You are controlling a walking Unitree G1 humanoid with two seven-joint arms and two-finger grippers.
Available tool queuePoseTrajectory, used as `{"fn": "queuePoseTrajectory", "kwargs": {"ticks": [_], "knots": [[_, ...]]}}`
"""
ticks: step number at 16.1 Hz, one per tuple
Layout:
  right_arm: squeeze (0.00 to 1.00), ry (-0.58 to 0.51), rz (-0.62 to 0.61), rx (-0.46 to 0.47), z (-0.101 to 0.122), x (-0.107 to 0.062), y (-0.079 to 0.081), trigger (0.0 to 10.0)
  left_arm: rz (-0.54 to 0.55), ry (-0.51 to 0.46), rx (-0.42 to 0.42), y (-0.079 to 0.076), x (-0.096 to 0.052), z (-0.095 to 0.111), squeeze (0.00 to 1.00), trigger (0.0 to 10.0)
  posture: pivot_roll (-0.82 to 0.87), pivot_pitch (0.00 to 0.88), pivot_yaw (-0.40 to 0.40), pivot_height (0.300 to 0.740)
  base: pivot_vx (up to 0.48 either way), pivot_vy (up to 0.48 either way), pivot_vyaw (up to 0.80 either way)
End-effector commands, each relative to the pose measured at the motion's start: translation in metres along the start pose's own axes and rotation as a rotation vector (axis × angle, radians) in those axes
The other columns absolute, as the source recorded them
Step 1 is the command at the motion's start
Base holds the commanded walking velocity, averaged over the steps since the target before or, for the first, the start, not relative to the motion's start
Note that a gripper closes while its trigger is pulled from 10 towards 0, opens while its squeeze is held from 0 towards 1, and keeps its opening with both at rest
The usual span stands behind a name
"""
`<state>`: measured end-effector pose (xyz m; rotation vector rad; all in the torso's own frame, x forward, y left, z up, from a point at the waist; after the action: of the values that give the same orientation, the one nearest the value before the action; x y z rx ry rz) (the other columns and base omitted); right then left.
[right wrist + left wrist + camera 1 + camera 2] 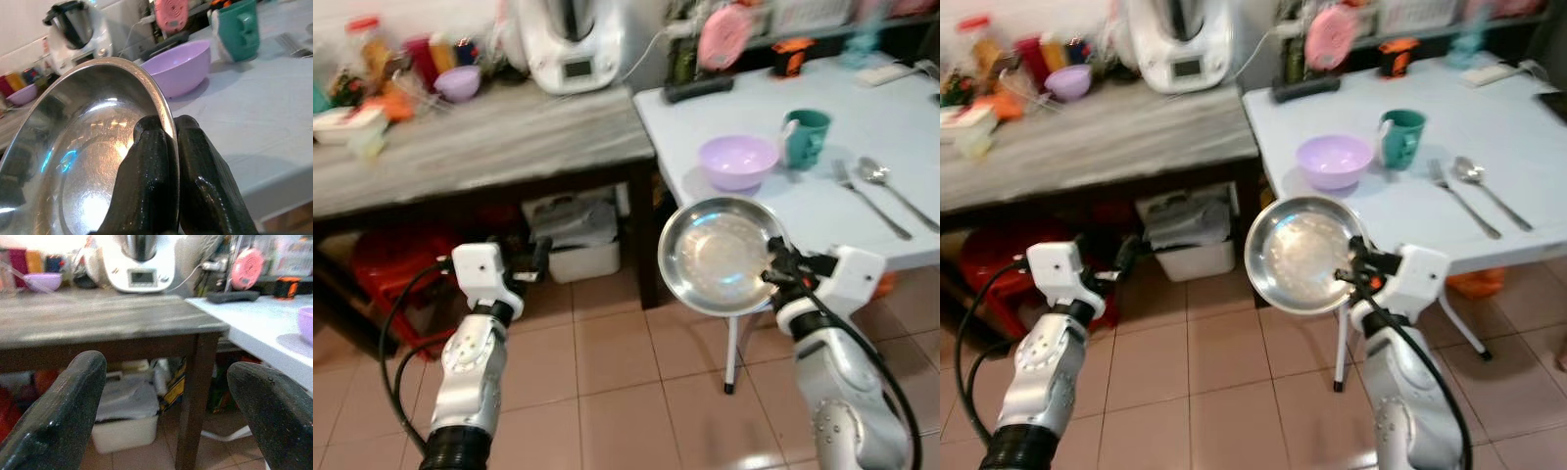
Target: Setting the table
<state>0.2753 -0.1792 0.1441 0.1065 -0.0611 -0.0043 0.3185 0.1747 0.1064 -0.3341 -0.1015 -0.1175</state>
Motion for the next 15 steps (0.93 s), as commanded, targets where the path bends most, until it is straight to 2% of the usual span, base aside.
{"fn": "queuePoseTrajectory", "kwargs": {"ticks": [1, 7, 11, 15], "knots": [[0.00, -0.031, 0.036, 0.016, 0.0063, 0.0016, 0.0116, 10.0, 0.039, -0.001, 0.022, 0.0124, -0.0040, 0.0022, 0.00, 10.0, -0.13, 0.029, 0.089, 0.740, 0.000, 0.480, 0.00], [0.00, -0.034, 0.038, 0.016, 0.0071, 0.0031, 0.0118, 10.0, 0.064, -0.007, 0.021, 0.0122, -0.0023, 0.0007, 0.00, 10.0, -0.13, 0.028, 0.088, 0.740, 0.000, 0.469, 0.50], [0.00, -0.031, 0.031, 0.019, 0.0061, 0.0026, 0.0107, 10.0, 0.006, -0.009, 0.048, 0.0089, -0.0035, 0.0026, 0.00, 10.0, -0.13, 0.026, 0.087, 0.740, 0.000, 0.000, 0.00], [0.00, -0.038, 0.020, -0.007, 0.0063, -0.0012, 0.0068, 10.0, 0.008, -0.007, 0.061, 0.0111, -0.0072, 0.0015, 0.00, 10.0, -0.13, 0.027, 0.090, 0.740, 0.000, 0.000, 0.00]]}}
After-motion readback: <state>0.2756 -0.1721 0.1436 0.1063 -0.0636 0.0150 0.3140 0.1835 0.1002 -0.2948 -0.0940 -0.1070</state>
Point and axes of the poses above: a point about 5 cm out from each wrist's last joint towards the gripper, its own x axis pointing out of the wrist towards the gripper, its own z axis along the axis of the wrist's last joint, y = z × x, the point moved 1 cm from there along x, pointing out of the wrist towards the gripper, and after that the axes turned 12 degrees about -x, right-handed, at the moved point
